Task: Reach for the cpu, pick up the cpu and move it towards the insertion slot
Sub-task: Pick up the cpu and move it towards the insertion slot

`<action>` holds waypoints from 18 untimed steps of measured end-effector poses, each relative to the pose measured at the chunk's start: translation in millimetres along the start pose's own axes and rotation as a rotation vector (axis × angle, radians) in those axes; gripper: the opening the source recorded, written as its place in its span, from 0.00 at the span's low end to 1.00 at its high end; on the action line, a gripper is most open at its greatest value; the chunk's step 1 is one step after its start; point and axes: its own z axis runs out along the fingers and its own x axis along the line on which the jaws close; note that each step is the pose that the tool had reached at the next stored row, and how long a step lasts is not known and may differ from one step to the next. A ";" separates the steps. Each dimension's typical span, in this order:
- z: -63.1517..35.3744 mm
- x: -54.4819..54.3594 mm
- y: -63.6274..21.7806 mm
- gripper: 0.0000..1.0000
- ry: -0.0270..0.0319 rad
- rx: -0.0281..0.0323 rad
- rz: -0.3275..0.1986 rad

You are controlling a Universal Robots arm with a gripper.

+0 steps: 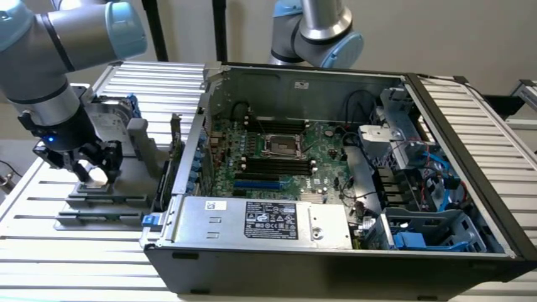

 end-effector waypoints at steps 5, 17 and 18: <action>-0.5 0.0 0.0 0.55 0.0019 0.0018 -0.001; -4.9 0.1 0.1 0.55 0.0024 0.0011 -0.002; -7.8 0.2 0.2 0.55 0.0022 0.0008 -0.002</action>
